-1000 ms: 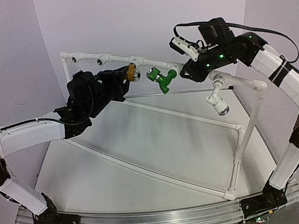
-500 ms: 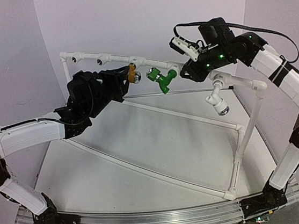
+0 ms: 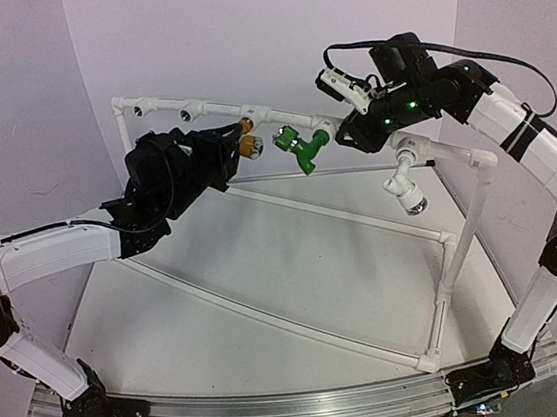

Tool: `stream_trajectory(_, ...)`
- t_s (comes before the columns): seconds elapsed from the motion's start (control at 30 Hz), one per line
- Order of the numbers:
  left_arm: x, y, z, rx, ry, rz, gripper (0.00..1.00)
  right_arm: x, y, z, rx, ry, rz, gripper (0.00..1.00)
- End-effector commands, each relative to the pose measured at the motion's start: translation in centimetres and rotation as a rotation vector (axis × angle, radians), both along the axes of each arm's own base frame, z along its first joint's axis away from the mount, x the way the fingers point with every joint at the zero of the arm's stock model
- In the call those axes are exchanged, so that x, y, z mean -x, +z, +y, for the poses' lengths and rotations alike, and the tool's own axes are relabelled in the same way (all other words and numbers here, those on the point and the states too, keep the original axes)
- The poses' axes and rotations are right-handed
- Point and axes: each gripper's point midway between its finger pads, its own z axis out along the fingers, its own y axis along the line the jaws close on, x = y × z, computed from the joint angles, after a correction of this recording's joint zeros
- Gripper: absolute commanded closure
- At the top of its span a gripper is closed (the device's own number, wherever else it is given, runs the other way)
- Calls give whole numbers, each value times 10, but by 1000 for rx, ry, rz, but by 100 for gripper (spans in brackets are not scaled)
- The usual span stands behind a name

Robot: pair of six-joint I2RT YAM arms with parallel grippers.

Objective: Install the water faucets
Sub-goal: Screw the water faucet onto the adaptor.

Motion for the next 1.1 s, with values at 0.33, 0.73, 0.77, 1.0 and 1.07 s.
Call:
stream_trajectory(0.33, 14, 61, 0, -18, -54, -188, 100, 15, -73, 44, -140, -53, 337, 100)
stream_trajectory(0.73, 13, 65, -11, -96, -77, -234, 100, 16, -72, 45, -144, -49, 339, 100)
stream_trajectory(0.77, 13, 65, -11, -102, -78, -236, 100, 16, -72, 45, -144, -48, 340, 100)
stream_trajectory(1.0, 14, 64, -14, -141, -87, -251, 100, 17, -72, 46, -143, -47, 341, 100)
stream_trajectory(1.07, 13, 62, -16, -155, -92, -255, 100, 17, -73, 46, -142, -46, 341, 100)
